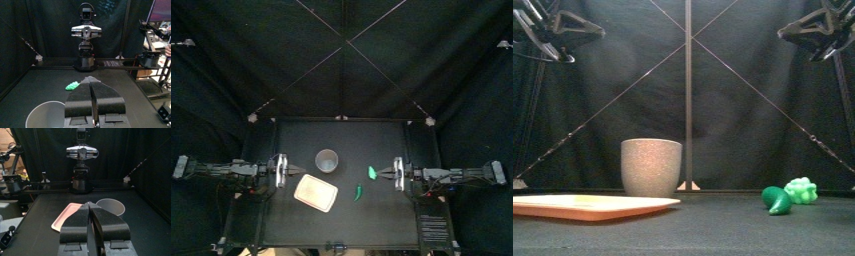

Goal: Pick the green pepper then place it in the grey bowl
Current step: Pick the green pepper

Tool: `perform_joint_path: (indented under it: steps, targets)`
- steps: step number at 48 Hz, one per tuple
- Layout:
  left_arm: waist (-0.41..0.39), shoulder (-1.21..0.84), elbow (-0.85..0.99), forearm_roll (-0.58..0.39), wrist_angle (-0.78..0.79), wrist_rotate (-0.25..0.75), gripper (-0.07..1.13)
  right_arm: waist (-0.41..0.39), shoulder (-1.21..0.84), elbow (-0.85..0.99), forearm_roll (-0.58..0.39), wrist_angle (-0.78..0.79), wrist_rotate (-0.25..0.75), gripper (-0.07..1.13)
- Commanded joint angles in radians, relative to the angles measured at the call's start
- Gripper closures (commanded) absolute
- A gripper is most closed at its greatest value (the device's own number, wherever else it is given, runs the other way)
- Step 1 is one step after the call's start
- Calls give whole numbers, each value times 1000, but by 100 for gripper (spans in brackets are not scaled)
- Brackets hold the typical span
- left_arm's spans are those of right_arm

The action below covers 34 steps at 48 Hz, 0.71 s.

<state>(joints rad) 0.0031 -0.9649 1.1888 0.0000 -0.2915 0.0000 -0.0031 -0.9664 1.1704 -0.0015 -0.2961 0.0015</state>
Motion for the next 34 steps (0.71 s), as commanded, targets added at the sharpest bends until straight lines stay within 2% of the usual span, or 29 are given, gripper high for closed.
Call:
perform_joint_path:
  steps: [1,6,11,17,27,29,34]
  targets:
    - [11,-3,-9,-2,48,0,96,9,34,-8,18,0,21,99]
    - [11,-5,-8,-3,81,-2,97,8,83,-17,81,3,64,97]
    - [11,-5,-8,-5,91,-3,97,3,163,-31,149,37,112,89]
    - [11,-5,0,-14,91,-3,97,2,284,-60,221,106,166,62]
    - [12,-6,17,-38,89,0,97,2,456,-98,313,132,268,1]
    - [12,-6,17,-38,89,2,97,2,482,-104,313,135,284,-3]
    - [14,-5,17,-38,87,3,97,6,532,-121,324,152,311,1]
